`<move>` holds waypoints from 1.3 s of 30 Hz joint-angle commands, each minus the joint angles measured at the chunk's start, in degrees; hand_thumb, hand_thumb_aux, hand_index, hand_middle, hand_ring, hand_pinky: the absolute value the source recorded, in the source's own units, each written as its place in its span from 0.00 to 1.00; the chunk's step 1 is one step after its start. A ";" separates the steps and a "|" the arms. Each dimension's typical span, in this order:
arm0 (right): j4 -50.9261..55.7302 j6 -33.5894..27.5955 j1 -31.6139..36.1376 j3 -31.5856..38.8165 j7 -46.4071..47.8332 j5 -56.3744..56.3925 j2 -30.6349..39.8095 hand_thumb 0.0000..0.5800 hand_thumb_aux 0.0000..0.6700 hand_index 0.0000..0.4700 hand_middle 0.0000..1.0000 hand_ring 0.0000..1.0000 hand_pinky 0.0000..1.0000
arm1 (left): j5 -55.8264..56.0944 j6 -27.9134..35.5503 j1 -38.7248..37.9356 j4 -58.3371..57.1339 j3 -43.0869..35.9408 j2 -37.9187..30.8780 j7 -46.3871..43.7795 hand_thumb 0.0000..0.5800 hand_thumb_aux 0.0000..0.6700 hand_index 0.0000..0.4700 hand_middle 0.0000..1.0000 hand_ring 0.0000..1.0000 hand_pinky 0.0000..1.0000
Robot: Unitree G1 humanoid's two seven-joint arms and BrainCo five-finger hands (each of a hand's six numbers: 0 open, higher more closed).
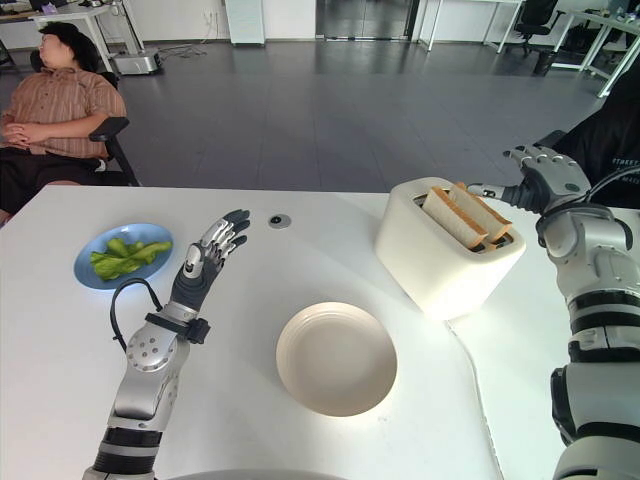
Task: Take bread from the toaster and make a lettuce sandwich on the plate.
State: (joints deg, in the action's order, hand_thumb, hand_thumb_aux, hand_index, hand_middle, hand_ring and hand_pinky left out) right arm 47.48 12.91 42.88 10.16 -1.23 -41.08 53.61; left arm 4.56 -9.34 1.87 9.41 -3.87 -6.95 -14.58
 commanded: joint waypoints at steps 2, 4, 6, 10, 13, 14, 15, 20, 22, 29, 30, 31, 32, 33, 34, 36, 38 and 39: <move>-0.44 0.77 0.23 1.94 3.96 0.78 -0.09 0.00 0.00 0.00 0.00 0.00 0.00 | -0.35 0.46 -0.44 0.30 -0.12 -0.20 0.09 0.00 0.00 0.00 0.00 0.00 0.00; -0.16 0.88 0.14 2.42 5.20 0.85 0.04 0.24 0.13 0.13 0.00 0.00 0.00 | -0.32 0.40 -0.54 0.42 -0.01 -0.23 0.17 0.00 0.00 0.00 0.00 0.00 0.00; 0.24 0.71 0.15 2.56 5.80 0.99 0.17 0.97 0.83 0.83 0.00 0.00 0.00 | -0.24 0.36 -0.49 0.40 0.04 -0.29 0.14 0.00 0.00 0.00 0.00 0.00 0.00; -0.36 0.84 0.08 2.27 6.24 1.85 0.25 1.00 1.00 1.00 0.00 0.00 0.00 | -0.18 0.35 -0.46 0.34 0.10 -0.42 0.09 0.00 0.00 0.00 0.00 0.00 0.00; -2.86 1.79 -0.70 0.66 6.97 4.62 -0.06 1.00 1.00 1.00 0.00 0.00 0.00 | -0.53 0.13 -0.22 -0.52 0.22 -0.79 0.06 0.00 0.00 0.00 0.00 0.00 0.00; -3.56 2.33 -0.99 -0.45 7.65 6.53 -0.03 1.00 1.00 1.00 0.00 0.00 0.00 | -0.61 0.02 -0.03 -0.98 0.52 -1.08 0.07 0.00 0.00 0.00 0.00 0.00 0.00; -4.37 3.04 -1.13 -1.69 8.38 8.69 -0.25 1.00 1.00 1.00 0.00 0.00 0.00 | -0.51 -0.07 0.10 -1.27 1.09 -1.34 0.24 0.00 0.00 0.00 0.00 0.00 0.00; -5.82 4.39 0.41 -6.04 4.53 13.10 -0.55 1.00 1.00 1.00 0.00 0.00 0.00 | -0.38 -0.36 0.21 -1.71 1.83 -1.36 0.58 0.00 0.00 0.00 0.00 0.00 0.00; -7.51 7.11 2.08 -9.42 -2.41 14.26 -0.72 1.00 1.00 1.00 0.00 0.00 0.00 | -0.34 -0.50 0.64 -2.27 2.25 -1.47 0.50 0.00 0.00 0.00 0.00 0.00 0.00; -24.36 13.59 2.49 -12.04 8.00 31.65 -5.84 1.00 1.00 1.00 0.00 0.00 0.00 | 0.37 -1.07 2.12 -3.91 4.60 -2.56 0.09 0.00 0.00 0.00 0.00 0.00 0.00; -28.12 11.58 1.06 -10.61 14.27 36.23 -6.66 1.00 1.00 1.00 0.00 0.00 0.00 | 0.34 -1.08 2.02 -3.84 4.60 -2.58 0.07 0.00 0.00 0.00 0.00 0.00 0.00; -31.55 10.04 -0.44 -9.15 19.42 39.68 -7.17 1.00 1.00 1.00 0.00 0.00 0.00 | 0.33 -1.10 1.94 -3.79 4.59 -2.60 0.06 0.00 0.00 0.00 0.00 0.00 0.00; -35.54 6.89 -2.43 -7.28 25.65 43.98 -7.42 1.00 1.00 1.00 0.00 0.00 0.00 | 0.28 -1.08 1.77 -3.63 4.60 -2.60 0.14 0.00 0.00 0.00 0.00 0.00 0.00; -38.84 4.90 -4.26 -5.80 30.43 46.63 -7.27 1.00 1.00 1.00 0.00 0.00 0.00 | 0.25 -1.08 1.67 -3.56 4.61 -2.59 0.20 0.00 0.00 0.00 0.00 0.00 0.00; -42.85 1.63 -6.85 -3.99 35.71 49.96 -6.69 1.00 1.00 1.00 0.00 0.00 0.00 | 0.23 -1.08 1.77 -3.72 4.62 -2.60 0.21 0.00 0.00 0.00 0.00 0.00 0.00; -49.67 -4.69 -11.57 -1.27 43.92 54.62 -5.20 1.00 1.00 1.00 0.00 0.00 0.00 | 0.27 -1.12 1.86 -3.91 4.78 -2.68 0.24 0.00 0.00 0.00 0.00 0.00 0.00; -53.50 -9.03 -14.27 -0.06 48.01 55.87 -5.04 1.00 1.00 1.00 0.00 0.00 0.00 | 0.32 -1.18 1.87 -3.96 4.99 -2.78 0.29 0.00 0.00 0.00 0.00 0.00 0.00; -54.58 -10.84 -15.31 0.86 49.39 55.42 -5.07 1.00 1.00 1.00 0.00 0.00 0.00 | 0.32 -1.23 1.86 -3.98 5.07 -2.82 0.32 0.00 0.00 0.00 0.00 0.00 0.00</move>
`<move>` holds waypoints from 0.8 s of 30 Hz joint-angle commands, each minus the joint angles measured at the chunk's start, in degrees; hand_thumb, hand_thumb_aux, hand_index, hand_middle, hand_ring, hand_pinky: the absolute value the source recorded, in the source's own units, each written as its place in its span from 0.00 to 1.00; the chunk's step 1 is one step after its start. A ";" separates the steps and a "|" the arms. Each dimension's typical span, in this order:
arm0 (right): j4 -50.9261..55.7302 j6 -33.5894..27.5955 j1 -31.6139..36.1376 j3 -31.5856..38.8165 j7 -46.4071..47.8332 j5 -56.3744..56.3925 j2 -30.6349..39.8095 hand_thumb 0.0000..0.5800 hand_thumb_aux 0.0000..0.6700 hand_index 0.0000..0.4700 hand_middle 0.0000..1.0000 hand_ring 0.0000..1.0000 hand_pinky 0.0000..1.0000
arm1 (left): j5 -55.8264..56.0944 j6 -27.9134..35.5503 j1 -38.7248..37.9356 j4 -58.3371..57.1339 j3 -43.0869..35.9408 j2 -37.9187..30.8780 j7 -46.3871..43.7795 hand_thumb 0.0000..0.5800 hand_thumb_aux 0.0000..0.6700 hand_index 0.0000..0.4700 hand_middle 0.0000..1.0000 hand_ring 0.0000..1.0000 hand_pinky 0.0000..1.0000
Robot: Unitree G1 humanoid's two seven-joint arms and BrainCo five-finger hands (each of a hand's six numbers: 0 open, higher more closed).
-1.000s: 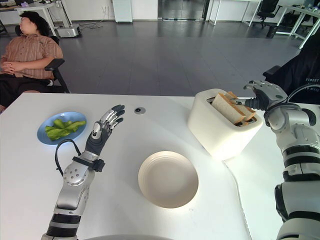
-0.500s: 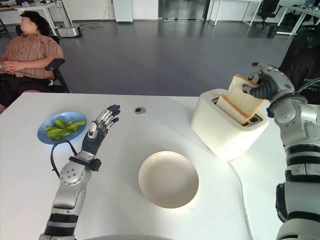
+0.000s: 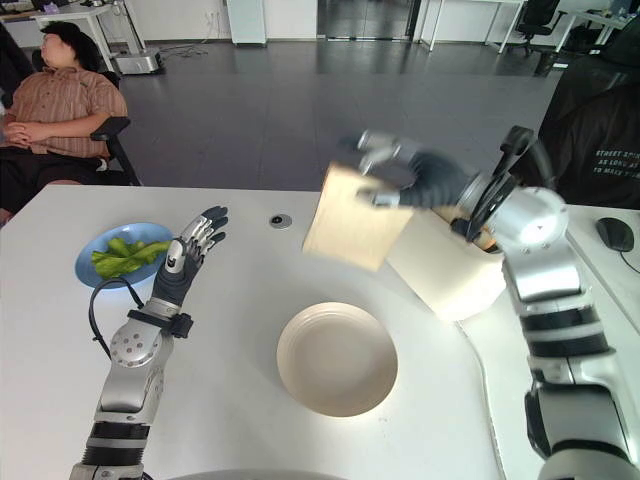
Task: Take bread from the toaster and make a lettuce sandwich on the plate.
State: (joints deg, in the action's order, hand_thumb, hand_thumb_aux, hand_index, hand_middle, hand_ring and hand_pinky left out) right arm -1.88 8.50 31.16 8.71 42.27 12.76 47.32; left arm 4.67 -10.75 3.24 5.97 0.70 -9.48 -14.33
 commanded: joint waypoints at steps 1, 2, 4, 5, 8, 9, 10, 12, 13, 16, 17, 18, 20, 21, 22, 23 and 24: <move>-5.93 -7.89 -4.50 3.40 7.43 0.99 0.95 1.00 1.00 1.00 0.00 0.00 0.00 | 0.16 0.11 0.33 -0.45 0.62 -0.32 0.20 0.00 0.00 0.00 0.00 0.00 0.00; -6.43 -9.13 -5.52 4.78 8.95 0.10 0.59 1.00 1.00 1.00 0.00 0.00 0.00 | 0.12 0.03 0.22 -0.40 0.71 -0.32 0.30 0.00 0.00 0.00 0.00 0.00 0.00; -6.38 -9.97 -7.31 7.49 10.34 -2.44 -0.85 1.00 1.00 1.00 0.00 0.00 0.00 | 0.06 -0.10 0.10 -0.36 0.79 -0.31 0.38 0.00 0.00 0.00 0.00 0.00 0.00; -6.28 -10.03 -8.01 8.48 10.46 -3.52 -1.53 1.00 1.00 1.00 0.00 0.00 0.00 | 0.07 -0.08 0.06 -0.26 0.78 -0.32 0.36 0.00 0.00 0.00 0.00 0.00 0.00; -4.56 -9.01 -9.41 11.07 10.41 -7.16 -4.17 1.00 1.00 1.00 0.00 0.00 0.00 | 0.08 -0.12 0.01 -0.18 0.79 -0.33 0.36 0.00 0.00 0.00 0.00 0.00 0.00; -3.83 -8.64 -9.74 11.63 10.58 -7.72 -5.09 1.00 1.00 1.00 0.00 0.00 0.00 | 0.07 -0.14 0.02 -0.20 0.79 -0.34 0.35 0.00 0.00 0.00 0.00 0.00 0.00; -2.96 -8.35 -10.10 12.11 10.91 -8.06 -5.92 1.00 1.00 1.00 0.00 0.00 0.00 | 0.07 -0.17 0.04 -0.22 0.78 -0.36 0.34 0.00 0.00 0.00 0.00 0.00 0.00; -0.49 -7.13 -10.55 12.90 11.28 -9.55 -6.99 1.00 1.00 1.00 0.00 0.00 0.00 | 0.17 -0.20 0.15 -0.23 0.80 -0.41 0.24 0.00 0.00 0.00 0.00 0.00 0.00; 0.65 -6.48 -10.68 13.05 11.35 -10.45 -7.25 1.00 1.00 1.00 0.00 0.00 0.00 | 0.25 -0.22 0.25 -0.26 0.78 -0.41 0.16 0.00 0.00 0.00 0.00 0.00 0.00; 3.21 -4.84 -10.59 12.56 11.35 -11.86 -7.93 1.00 1.00 1.00 0.00 0.00 0.00 | 0.42 -0.29 0.37 -0.23 0.61 -0.40 -0.13 0.00 0.00 0.00 0.00 0.00 0.00; 3.71 -4.57 -10.53 12.36 11.58 -11.98 -8.06 1.00 1.00 1.00 0.00 0.00 0.00 | 0.44 -0.33 0.38 -0.24 0.58 -0.40 -0.22 0.00 0.00 0.00 0.00 0.00 0.00; 4.26 -4.19 -10.58 12.36 12.06 -12.25 -7.89 1.00 1.00 1.00 0.00 0.00 0.00 | 0.43 -0.41 0.32 -0.14 0.54 -0.43 -0.29 0.00 0.00 0.00 0.00 0.00 0.00; 5.07 -3.42 -10.75 12.15 12.77 -12.62 -7.60 1.00 1.00 1.00 0.00 0.00 0.00 | 0.40 -0.67 0.24 -0.04 0.51 -0.49 -0.43 0.00 0.00 0.00 0.00 0.00 0.00; 5.55 -2.99 -10.58 11.82 12.74 -12.85 -7.51 1.00 1.00 1.00 0.00 0.00 0.00 | 0.42 -0.75 0.30 -0.09 0.54 -0.54 -0.50 0.00 0.00 0.00 0.00 0.00 0.00; 5.86 -2.76 -10.29 11.37 12.69 -12.98 -7.41 1.00 0.99 0.99 0.00 0.00 0.00 | 0.45 -0.85 0.38 -0.19 0.58 -0.59 -0.59 0.00 0.00 0.00 0.00 0.00 0.00; 5.87 -2.50 -9.95 10.81 12.63 -13.01 -7.27 0.83 0.59 0.59 0.00 0.00 0.00 | 0.42 -0.96 0.43 -0.27 0.61 -0.65 -0.65 0.00 0.00 0.00 0.00 0.00 0.00; 5.70 -2.25 -9.48 10.20 12.57 -12.98 -7.25 0.00 0.00 0.00 0.00 0.00 0.00 | 0.31 -1.10 0.48 -0.33 0.71 -0.80 -0.67 0.00 0.00 0.00 0.00 0.00 0.00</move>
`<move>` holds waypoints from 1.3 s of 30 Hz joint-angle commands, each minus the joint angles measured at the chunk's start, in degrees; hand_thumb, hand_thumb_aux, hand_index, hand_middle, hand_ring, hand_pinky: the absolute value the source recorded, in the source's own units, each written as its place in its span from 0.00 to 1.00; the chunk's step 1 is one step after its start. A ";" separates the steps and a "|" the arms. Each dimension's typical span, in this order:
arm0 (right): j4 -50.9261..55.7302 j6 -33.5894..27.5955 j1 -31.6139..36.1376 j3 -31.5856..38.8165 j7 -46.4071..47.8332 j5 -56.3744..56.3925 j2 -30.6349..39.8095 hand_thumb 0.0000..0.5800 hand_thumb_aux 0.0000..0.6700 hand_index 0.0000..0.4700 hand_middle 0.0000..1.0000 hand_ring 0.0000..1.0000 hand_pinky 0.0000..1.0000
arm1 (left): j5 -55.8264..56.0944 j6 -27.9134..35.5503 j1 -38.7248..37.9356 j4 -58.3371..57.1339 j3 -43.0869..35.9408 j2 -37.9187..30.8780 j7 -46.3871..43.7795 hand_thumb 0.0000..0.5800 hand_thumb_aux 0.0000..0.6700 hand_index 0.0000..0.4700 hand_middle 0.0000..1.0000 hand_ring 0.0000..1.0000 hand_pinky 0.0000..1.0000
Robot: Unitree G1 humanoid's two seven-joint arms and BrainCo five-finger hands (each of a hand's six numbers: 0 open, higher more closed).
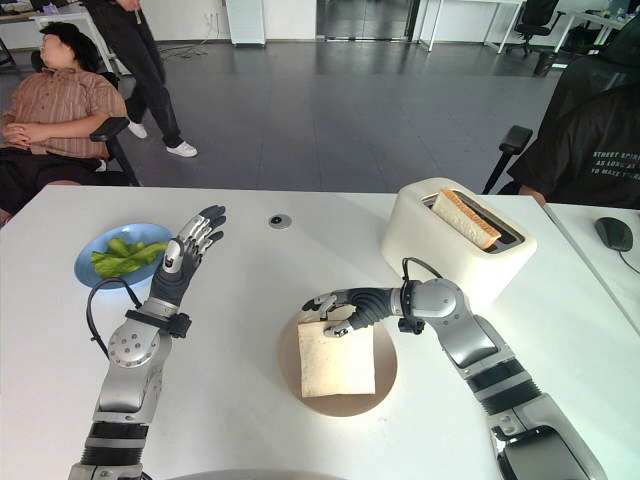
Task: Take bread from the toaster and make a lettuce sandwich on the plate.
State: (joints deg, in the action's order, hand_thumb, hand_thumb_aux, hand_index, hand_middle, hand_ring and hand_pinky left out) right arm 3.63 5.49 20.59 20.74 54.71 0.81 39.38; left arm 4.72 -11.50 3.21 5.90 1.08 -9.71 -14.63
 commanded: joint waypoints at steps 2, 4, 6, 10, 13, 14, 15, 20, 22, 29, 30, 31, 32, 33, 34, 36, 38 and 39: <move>-0.47 0.88 2.29 -3.39 -0.32 -0.73 0.54 0.00 0.00 0.00 0.00 0.00 0.00 | -0.06 -0.65 0.83 -0.42 0.88 -1.23 -0.33 0.00 0.00 0.00 0.00 0.00 0.00; -1.96 -0.08 3.20 -5.34 -0.68 0.32 0.47 0.00 0.00 0.00 0.00 0.00 0.00 | -0.10 -0.86 1.60 -0.90 1.61 -2.12 -0.43 0.00 0.00 0.00 0.00 0.00 0.00; -4.12 -0.88 5.31 -8.56 -1.81 1.85 0.25 0.00 0.00 0.00 0.00 0.00 0.00 | -1.30 -1.93 2.75 -1.80 2.76 -3.71 -0.14 0.00 0.00 0.00 0.00 0.00 0.00; -5.22 -1.95 10.55 -14.29 -6.55 3.18 -1.55 0.00 0.00 0.00 0.00 0.00 0.00 | -5.09 -3.06 5.09 -4.54 5.05 -8.01 1.42 0.00 0.00 0.00 0.00 0.00 0.00; -4.29 -1.28 12.22 -17.50 -11.06 3.18 -3.32 0.00 0.00 0.00 0.00 0.00 0.00 | -14.41 -0.58 9.70 -14.13 6.75 -16.73 5.59 0.00 0.00 0.00 0.00 0.00 0.00; -4.25 -1.17 12.20 -18.00 -11.82 3.15 -3.61 0.00 0.00 0.00 0.00 0.00 0.00 | -18.32 -0.08 11.88 -19.30 6.41 -20.35 7.35 0.00 0.00 0.00 0.00 0.00 0.00; -4.27 -1.11 12.11 -18.26 -12.23 3.10 -3.81 0.00 0.00 0.00 0.00 0.00 0.00 | -22.71 0.00 14.30 -25.02 5.29 -23.93 9.68 0.00 0.00 0.00 0.00 0.00 0.00; -4.42 -0.87 11.50 -17.77 -12.68 2.80 -4.33 0.00 0.00 0.00 0.00 0.00 0.00 | -40.30 1.01 26.26 -48.01 -4.54 -34.41 21.30 0.00 0.00 0.00 0.00 0.00 0.00; -4.61 -0.86 11.33 -17.65 -12.48 2.81 -4.40 0.00 0.00 0.00 0.00 0.00 0.00 | -48.19 2.75 31.53 -55.62 -10.77 -36.88 26.26 0.00 0.00 0.00 0.00 0.00 0.00; -6.14 -0.89 10.40 -17.18 -12.00 3.01 -4.94 0.00 0.00 0.00 0.00 0.00 0.00 | -64.85 7.88 44.52 -77.15 -29.38 -35.97 34.12 0.00 0.00 0.00 0.00 0.00 0.00; -6.44 -0.93 10.21 -17.12 -11.95 2.98 -4.97 0.00 0.00 0.00 0.00 0.00 0.00 | -65.79 8.34 44.90 -78.80 -31.14 -35.46 33.89 0.00 0.00 0.00 0.00 0.00 0.00; -6.65 -0.99 10.08 -17.09 -11.91 2.96 -5.02 0.00 0.00 0.00 0.00 0.00 0.00 | -66.06 8.53 45.07 -80.03 -32.32 -35.04 33.46 0.00 0.00 0.00 0.00 0.00 0.00; -6.76 -1.00 10.01 -17.04 -11.88 2.92 -5.08 0.00 0.00 0.00 0.00 0.00 0.00 | -66.05 8.50 45.09 -80.95 -33.17 -34.68 33.18 0.00 0.00 0.00 0.00 0.00 0.00; -6.85 -1.03 9.98 -17.02 -11.90 2.91 -5.15 0.00 0.00 0.00 0.00 0.00 0.00 | -66.01 8.48 44.98 -81.64 -33.98 -34.34 32.69 0.00 0.00 0.00 0.00 0.00 0.00; -6.90 -1.02 9.97 -17.01 -11.92 2.89 -5.19 0.00 0.00 0.00 0.00 0.00 0.00 | -65.90 8.47 44.80 -82.10 -34.64 -34.01 32.31 0.00 0.00 0.00 0.00 0.00 0.00; -6.97 -1.02 9.92 -17.02 -11.96 2.89 -5.23 0.00 0.00 0.00 0.00 0.00 0.00 | -65.73 8.65 44.58 -82.77 -35.86 -33.52 31.55 0.00 0.00 0.00 0.00 0.00 0.00; -7.03 -0.99 9.83 -17.02 -11.96 2.86 -5.27 0.00 0.00 0.00 0.00 0.00 0.00 | -65.57 8.75 44.41 -83.30 -37.02 -33.12 30.45 0.00 0.00 0.00 0.00 0.00 0.00; -7.08 -0.97 9.77 -17.00 -11.97 2.84 -5.30 0.00 0.00 0.00 0.00 0.00 0.00 | -65.52 8.90 44.24 -83.57 -37.64 -32.89 29.69 0.00 0.00 0.00 0.00 0.00 0.00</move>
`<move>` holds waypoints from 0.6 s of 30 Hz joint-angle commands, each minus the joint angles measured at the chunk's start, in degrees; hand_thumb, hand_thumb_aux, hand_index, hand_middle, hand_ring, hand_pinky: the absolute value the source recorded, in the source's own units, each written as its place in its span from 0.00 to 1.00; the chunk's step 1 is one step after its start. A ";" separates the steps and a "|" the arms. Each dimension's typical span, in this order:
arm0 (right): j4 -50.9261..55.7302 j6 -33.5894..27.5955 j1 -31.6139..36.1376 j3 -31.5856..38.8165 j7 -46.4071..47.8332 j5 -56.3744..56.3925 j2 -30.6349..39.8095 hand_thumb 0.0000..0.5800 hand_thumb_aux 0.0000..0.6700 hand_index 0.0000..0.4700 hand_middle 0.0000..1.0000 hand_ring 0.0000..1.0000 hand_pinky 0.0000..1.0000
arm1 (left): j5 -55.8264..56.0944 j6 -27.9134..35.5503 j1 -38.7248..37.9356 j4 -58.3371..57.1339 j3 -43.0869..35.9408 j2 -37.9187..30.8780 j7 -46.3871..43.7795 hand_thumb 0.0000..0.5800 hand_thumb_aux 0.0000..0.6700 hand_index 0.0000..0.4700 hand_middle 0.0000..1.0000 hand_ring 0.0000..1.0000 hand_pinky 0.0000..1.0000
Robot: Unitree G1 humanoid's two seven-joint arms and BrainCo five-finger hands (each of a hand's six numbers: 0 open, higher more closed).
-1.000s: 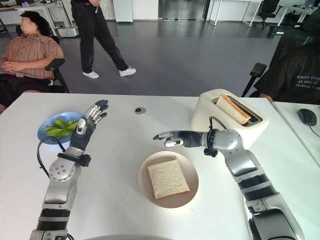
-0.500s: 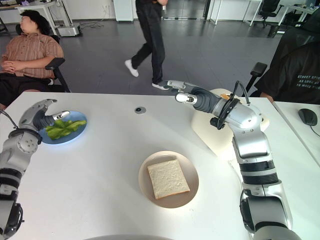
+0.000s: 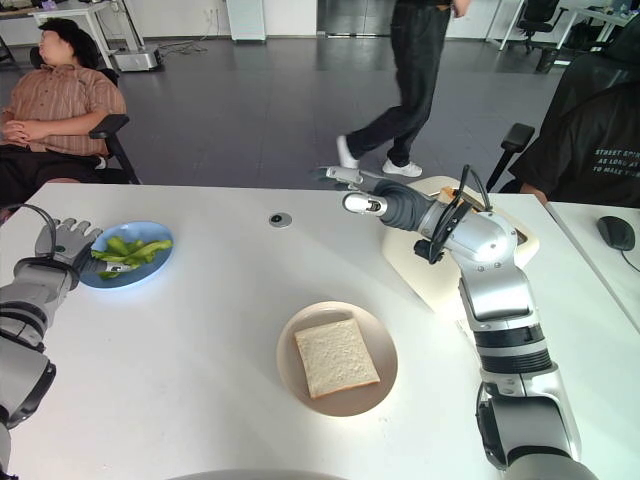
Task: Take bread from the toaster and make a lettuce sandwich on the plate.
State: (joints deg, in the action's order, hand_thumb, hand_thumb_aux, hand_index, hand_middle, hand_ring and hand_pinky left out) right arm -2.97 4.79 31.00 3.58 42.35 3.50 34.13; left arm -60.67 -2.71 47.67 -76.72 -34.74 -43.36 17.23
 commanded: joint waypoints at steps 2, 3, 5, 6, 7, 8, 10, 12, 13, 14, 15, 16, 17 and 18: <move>-0.64 -0.22 -0.78 0.19 0.36 0.15 -0.13 0.00 0.00 0.00 0.00 0.00 0.00 | 0.69 0.15 -0.74 -1.52 -2.23 1.28 -4.25 0.97 0.83 0.83 0.00 0.00 0.00; -0.80 -0.27 -0.86 0.18 0.33 0.15 -0.14 0.00 0.00 0.00 0.00 0.00 0.00 | 1.15 0.04 -0.97 -1.73 -2.22 1.48 -5.15 1.00 1.00 1.00 0.00 0.00 0.00; -0.88 -0.29 -0.84 0.28 0.30 0.10 -0.24 0.00 0.00 0.00 0.00 0.00 0.00 | 2.21 -0.33 -1.64 -2.03 -2.02 1.72 -6.35 1.00 1.00 1.00 0.00 0.00 0.00; -0.88 -0.28 -0.85 0.32 0.27 0.04 -0.28 0.00 0.00 0.00 0.00 0.00 0.00 | 2.72 -0.54 -1.97 -2.11 -1.94 1.75 -6.56 1.00 1.00 1.00 0.00 0.00 0.00; -0.87 -0.27 -0.85 0.36 0.25 -0.01 -0.33 0.00 0.00 0.00 0.00 0.00 0.00 | 3.19 -0.77 -2.21 -2.14 -1.86 1.71 -6.62 1.00 1.00 1.00 0.00 0.00 0.00; -0.83 -0.22 -0.89 0.40 0.22 -0.07 -0.35 0.00 0.00 0.00 0.00 0.00 0.00 | 3.63 -1.01 -2.39 -2.14 -1.78 1.69 -6.69 1.00 1.00 1.00 0.00 0.00 0.00; -0.75 -0.11 -1.06 0.48 0.08 -0.25 -0.38 0.00 0.00 0.00 0.00 0.00 0.00 | 4.89 -1.74 -2.64 -2.06 -1.39 1.66 -6.49 1.00 1.00 1.00 0.00 0.00 0.00; -0.59 0.03 -1.20 0.61 -0.16 -0.55 -0.47 0.00 0.00 0.00 0.00 0.00 0.00 | 6.32 -2.64 -2.85 -1.92 -0.72 1.71 -6.02 1.00 1.00 1.00 0.00 0.00 0.00; -0.41 0.12 -1.19 0.69 -0.30 -0.74 -0.52 0.00 0.00 0.00 0.00 0.00 0.00 | 7.00 -2.97 -2.90 -1.88 -0.45 1.73 -5.77 1.00 1.00 1.00 0.00 0.00 0.00; -0.25 0.19 -1.18 0.77 -0.43 -0.90 -0.58 0.00 0.00 0.00 0.00 0.00 0.00 | 7.62 -3.25 -2.95 -1.84 -0.09 1.71 -5.50 1.00 1.00 1.00 0.00 0.00 0.00; -0.13 0.24 -1.17 0.85 -0.53 -1.01 -0.60 0.00 0.00 0.00 0.00 0.00 0.00 | 7.98 -3.41 -2.92 -1.80 -0.02 1.67 -5.14 1.00 1.00 1.00 0.00 0.00 0.00; -0.03 0.30 -1.17 0.93 -0.65 -1.11 -0.63 0.00 0.00 0.00 0.00 0.00 0.00 | 8.28 -3.61 -2.82 -1.73 -0.03 1.57 -4.68 1.00 1.00 1.00 0.00 0.00 0.00; 0.04 0.35 -1.18 0.99 -0.75 -1.19 -0.65 0.00 0.00 0.00 0.00 0.00 0.00 | 8.56 -3.79 -2.66 -1.64 -0.04 1.42 -4.31 1.00 1.00 1.00 0.00 0.00 0.00; 0.12 0.41 -1.19 1.04 -0.85 -1.26 -0.67 0.00 0.00 0.00 0.00 0.00 0.00 | 8.81 -4.01 -2.48 -1.54 -0.02 1.26 -3.91 1.00 1.00 1.00 0.00 0.00 0.00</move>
State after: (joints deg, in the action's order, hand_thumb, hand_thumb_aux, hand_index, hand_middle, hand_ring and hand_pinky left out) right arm -3.22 5.09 30.22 4.17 41.64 3.23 33.68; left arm -52.76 -6.02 45.41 -78.61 -35.16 -41.58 12.76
